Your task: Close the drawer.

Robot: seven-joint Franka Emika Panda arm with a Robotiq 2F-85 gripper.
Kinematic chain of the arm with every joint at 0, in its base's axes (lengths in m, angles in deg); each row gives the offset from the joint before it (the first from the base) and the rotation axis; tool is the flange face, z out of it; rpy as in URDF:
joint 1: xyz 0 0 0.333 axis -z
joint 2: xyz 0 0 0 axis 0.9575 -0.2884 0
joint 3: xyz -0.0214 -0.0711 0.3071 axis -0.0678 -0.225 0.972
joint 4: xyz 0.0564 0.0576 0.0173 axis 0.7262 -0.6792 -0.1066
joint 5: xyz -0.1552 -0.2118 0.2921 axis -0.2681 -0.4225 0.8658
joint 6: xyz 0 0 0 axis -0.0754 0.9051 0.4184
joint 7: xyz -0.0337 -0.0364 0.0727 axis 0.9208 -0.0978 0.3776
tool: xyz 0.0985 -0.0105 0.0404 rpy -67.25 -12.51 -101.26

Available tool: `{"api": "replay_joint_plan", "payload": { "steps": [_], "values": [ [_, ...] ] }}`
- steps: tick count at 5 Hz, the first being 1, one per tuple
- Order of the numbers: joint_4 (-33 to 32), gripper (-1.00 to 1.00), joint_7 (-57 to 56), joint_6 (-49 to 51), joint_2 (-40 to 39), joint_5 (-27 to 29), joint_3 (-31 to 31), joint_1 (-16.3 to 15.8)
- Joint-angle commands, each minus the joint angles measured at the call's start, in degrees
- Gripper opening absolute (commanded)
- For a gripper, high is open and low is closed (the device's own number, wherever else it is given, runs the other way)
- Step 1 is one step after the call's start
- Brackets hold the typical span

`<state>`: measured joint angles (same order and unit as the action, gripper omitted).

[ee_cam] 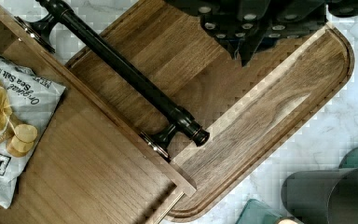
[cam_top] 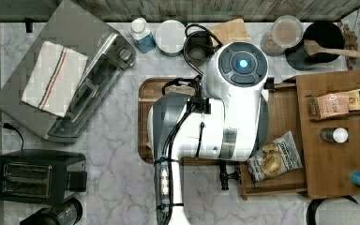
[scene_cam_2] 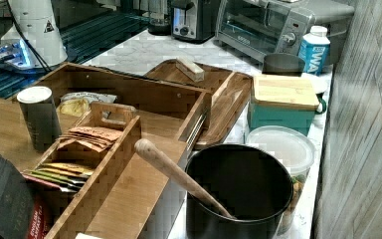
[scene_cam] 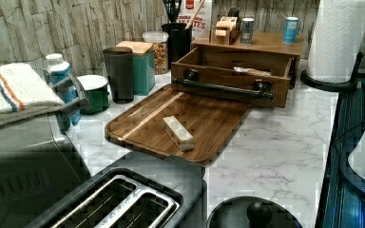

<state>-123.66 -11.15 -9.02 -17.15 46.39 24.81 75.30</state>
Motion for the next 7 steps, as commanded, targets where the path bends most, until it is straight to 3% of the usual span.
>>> {"api": "replay_joint_plan", "payload": {
  "steps": [1,3,4,6,7],
  "values": [
    [0.0,-1.0,0.0,0.0,-0.4,0.1,-0.1,0.1],
    [-9.9,-1.0,-14.2,-10.2,3.1,1.0,2.3,-1.9],
    [-11.7,-1.0,-13.6,-12.0,2.9,-2.4,3.9,-4.0],
    [-17.9,-1.0,-23.4,-17.8,3.5,-6.0,5.4,-5.4],
    [-23.5,-1.0,-25.6,-24.6,4.4,-11.2,5.4,-5.8]
  ]
}}
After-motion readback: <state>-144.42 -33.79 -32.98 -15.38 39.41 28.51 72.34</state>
